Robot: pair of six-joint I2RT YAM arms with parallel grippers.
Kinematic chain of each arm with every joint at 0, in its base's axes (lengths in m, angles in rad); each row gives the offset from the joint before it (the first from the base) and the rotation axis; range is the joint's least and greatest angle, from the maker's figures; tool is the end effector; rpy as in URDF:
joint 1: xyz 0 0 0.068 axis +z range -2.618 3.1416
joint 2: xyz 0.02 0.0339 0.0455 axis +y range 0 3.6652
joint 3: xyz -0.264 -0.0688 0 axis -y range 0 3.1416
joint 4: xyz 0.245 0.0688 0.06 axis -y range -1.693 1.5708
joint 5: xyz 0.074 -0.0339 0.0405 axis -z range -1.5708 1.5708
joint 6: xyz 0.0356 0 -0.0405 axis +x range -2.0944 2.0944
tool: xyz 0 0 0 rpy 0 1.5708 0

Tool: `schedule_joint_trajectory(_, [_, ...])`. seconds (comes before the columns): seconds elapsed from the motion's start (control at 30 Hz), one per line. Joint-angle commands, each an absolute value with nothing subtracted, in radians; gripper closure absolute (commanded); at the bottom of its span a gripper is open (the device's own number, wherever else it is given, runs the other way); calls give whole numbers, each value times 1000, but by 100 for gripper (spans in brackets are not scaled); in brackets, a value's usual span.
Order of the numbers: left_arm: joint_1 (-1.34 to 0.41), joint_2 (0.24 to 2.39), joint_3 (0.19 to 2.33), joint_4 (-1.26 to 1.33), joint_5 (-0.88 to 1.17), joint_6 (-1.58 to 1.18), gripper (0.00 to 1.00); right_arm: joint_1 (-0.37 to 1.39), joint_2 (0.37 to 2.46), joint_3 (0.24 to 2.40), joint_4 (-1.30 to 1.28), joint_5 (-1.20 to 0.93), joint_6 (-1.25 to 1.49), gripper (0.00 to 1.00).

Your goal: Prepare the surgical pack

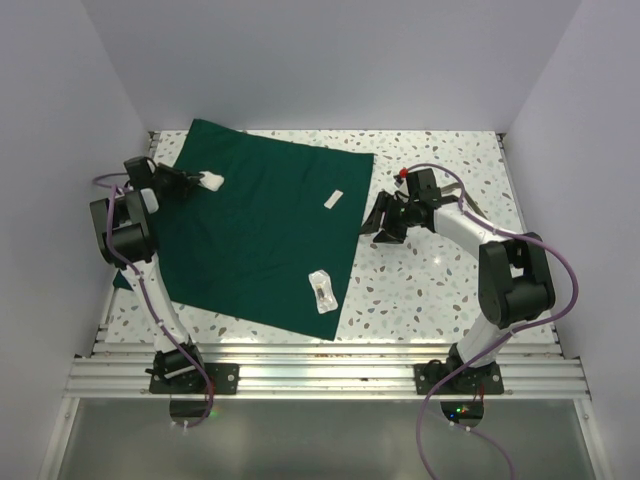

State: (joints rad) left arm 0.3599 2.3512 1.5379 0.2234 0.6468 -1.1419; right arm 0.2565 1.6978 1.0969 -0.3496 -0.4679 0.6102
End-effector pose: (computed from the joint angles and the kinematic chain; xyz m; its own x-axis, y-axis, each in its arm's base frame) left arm 0.4781 0.1570 0.1074 -0.3872 -0.9211 -0.0407 -0.3954 0.2058 -0.8951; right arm 0.3354 0.1046 0.2003 -0.9201 0.2874 -0.2661 0.0576 0.7713 0.6339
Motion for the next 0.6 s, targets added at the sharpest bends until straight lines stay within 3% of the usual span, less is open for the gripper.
schedule_joint_trajectory(0.0, [368,2376,1545,259,627,-1135,100,262,1704,1137,-337,-499,609,42])
schedule_joint_trajectory(0.47, [368,2399,1589,204,624,-1104,100,262,1710,1135,-331,-503,615,42])
schedule_joint_trajectory(0.57, [370,2396,1600,184,621,-1094,89,262,1709,1135,-331,-503,617,42])
